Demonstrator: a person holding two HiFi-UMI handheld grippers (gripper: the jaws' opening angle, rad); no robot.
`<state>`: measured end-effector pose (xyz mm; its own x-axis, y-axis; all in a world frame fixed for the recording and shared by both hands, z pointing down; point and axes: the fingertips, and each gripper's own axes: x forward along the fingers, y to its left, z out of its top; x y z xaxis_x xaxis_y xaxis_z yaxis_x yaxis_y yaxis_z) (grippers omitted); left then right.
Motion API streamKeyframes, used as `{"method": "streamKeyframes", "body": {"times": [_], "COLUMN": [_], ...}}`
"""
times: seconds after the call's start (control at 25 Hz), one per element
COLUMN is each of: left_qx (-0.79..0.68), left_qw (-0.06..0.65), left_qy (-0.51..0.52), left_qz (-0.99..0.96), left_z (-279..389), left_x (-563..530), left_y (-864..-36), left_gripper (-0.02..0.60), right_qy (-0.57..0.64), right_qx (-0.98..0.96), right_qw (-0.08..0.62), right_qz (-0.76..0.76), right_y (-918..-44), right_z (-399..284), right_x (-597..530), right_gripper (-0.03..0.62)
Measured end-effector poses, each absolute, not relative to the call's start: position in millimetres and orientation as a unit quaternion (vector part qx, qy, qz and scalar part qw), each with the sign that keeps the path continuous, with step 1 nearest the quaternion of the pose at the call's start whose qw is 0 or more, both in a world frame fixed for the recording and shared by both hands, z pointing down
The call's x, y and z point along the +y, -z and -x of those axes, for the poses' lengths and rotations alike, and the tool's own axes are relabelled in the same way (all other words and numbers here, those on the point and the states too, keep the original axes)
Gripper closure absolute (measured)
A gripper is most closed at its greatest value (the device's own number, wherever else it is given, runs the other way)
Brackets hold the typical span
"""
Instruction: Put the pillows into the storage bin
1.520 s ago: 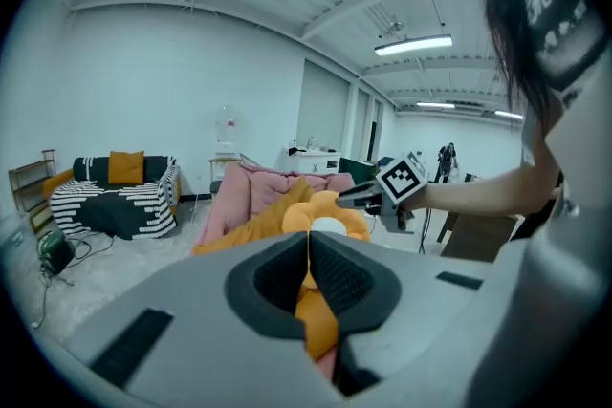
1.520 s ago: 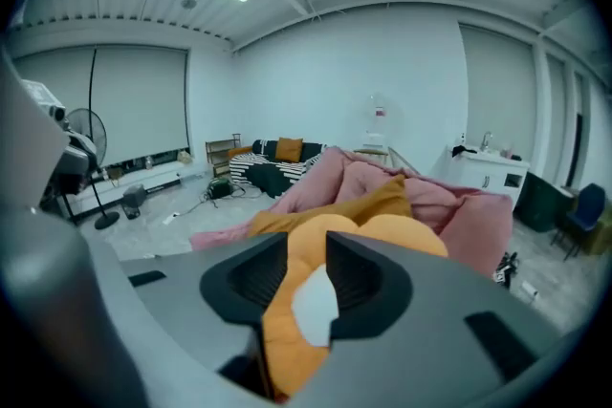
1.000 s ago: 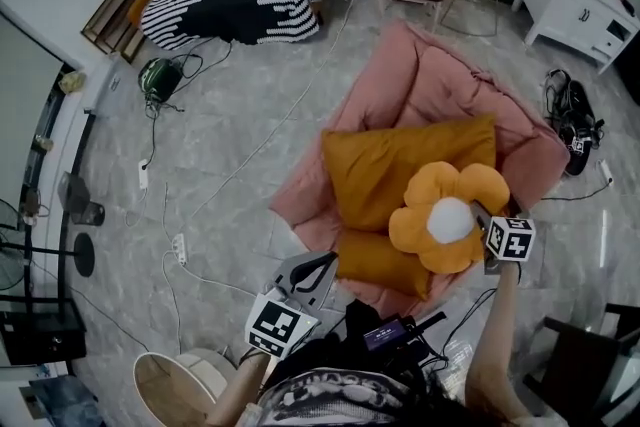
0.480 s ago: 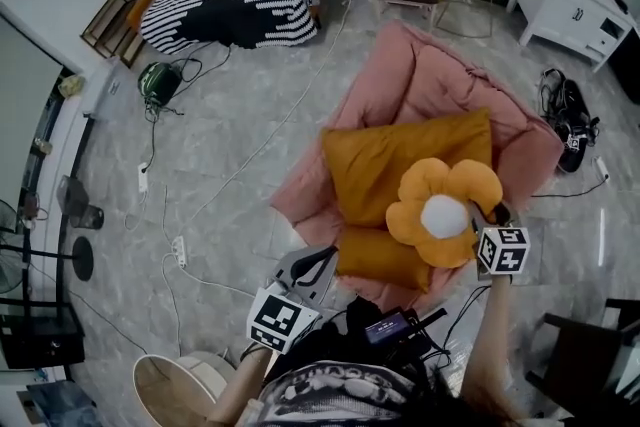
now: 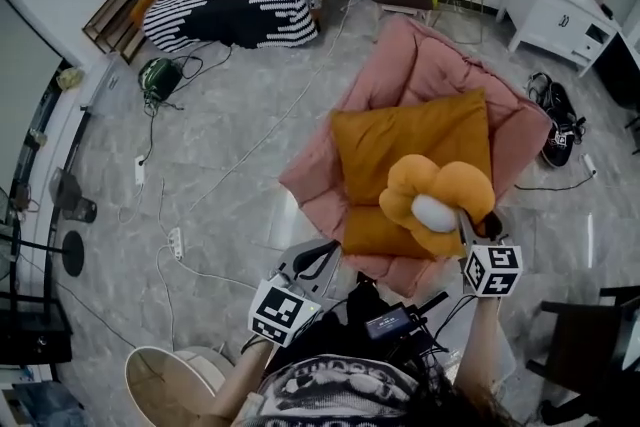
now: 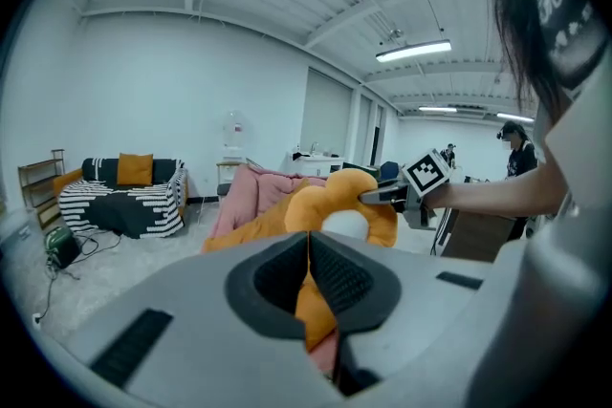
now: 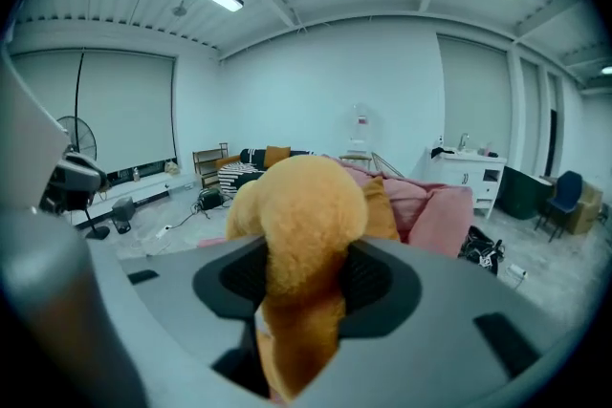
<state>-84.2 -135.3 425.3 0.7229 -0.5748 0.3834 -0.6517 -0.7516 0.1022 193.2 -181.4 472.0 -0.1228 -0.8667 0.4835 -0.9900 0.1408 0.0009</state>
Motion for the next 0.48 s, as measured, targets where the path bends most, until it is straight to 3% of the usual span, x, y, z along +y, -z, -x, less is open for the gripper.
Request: {"method": "streamKeyframes", "body": {"times": [0.28, 0.48], "left_qx": [-0.309, -0.290], "left_qw": [0.111, 0.123], "left_qy": [-0.159, -0.163], "left_qz": [-0.931, -0.935], "left_z": [125, 134], "left_x": [-51, -9], "left_y": [-429, -439], "left_gripper": [0.568, 0.568], "right_qy": [-0.189, -0.209], "right_qx": [-0.727, -0.709], "right_qw": [0.122, 0.116], "right_qz": [-0.649, -0.664], "right_y": [-456, -461], "right_z": [-134, -124], "right_x": [-82, -18], "right_gripper": [0.402, 0.402]}}
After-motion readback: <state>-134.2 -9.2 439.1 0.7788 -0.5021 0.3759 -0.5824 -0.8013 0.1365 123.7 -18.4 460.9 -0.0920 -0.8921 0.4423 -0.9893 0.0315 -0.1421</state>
